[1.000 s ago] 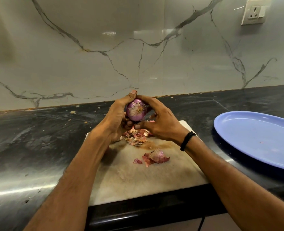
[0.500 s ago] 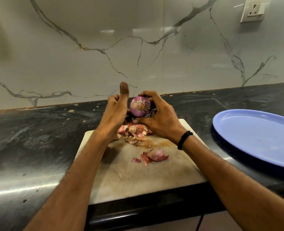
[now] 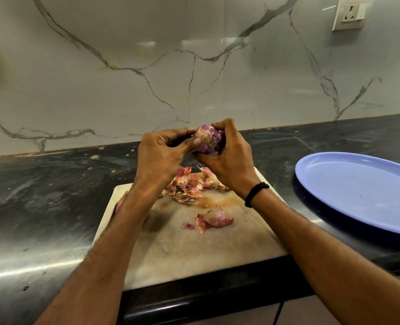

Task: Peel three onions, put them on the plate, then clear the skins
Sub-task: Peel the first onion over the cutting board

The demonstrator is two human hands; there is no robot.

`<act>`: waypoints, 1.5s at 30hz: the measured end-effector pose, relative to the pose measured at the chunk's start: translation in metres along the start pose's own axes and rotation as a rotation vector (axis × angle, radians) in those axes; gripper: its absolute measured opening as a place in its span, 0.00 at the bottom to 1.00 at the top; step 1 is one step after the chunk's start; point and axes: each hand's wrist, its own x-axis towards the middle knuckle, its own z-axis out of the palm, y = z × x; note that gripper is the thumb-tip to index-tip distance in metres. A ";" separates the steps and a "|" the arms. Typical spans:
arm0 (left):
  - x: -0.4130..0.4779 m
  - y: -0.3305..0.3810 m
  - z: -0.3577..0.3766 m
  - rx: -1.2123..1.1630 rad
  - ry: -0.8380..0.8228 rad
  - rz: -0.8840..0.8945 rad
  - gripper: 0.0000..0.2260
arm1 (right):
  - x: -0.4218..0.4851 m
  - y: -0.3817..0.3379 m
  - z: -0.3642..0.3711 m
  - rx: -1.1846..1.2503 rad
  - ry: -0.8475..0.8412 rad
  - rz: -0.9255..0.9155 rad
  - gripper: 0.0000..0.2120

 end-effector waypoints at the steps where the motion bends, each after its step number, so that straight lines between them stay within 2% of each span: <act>1: -0.001 0.000 0.001 0.023 0.003 0.013 0.17 | -0.001 0.000 0.001 -0.010 -0.005 -0.019 0.29; 4: -0.003 -0.001 0.002 0.083 0.023 0.057 0.18 | -0.003 0.000 0.004 -0.038 -0.036 -0.056 0.28; 14: -0.006 -0.011 0.013 0.255 0.140 0.185 0.12 | -0.007 0.003 0.004 -0.070 -0.058 -0.081 0.28; 20: -0.009 -0.010 0.014 0.252 0.191 0.215 0.10 | -0.007 -0.001 0.001 -0.085 -0.032 -0.087 0.27; 32: -0.012 -0.012 0.018 0.305 0.159 0.286 0.08 | -0.006 0.000 0.003 -0.069 -0.001 -0.068 0.25; 36: -0.008 -0.007 0.015 0.179 0.174 0.197 0.09 | -0.004 0.000 0.006 -0.052 0.025 -0.047 0.25; 41: -0.007 -0.005 0.013 -0.102 0.110 -0.085 0.15 | -0.005 0.006 0.008 -0.131 0.054 -0.130 0.23; 45: -0.009 -0.002 0.011 -0.063 0.098 -0.122 0.16 | -0.005 0.010 0.009 -0.190 0.049 -0.199 0.25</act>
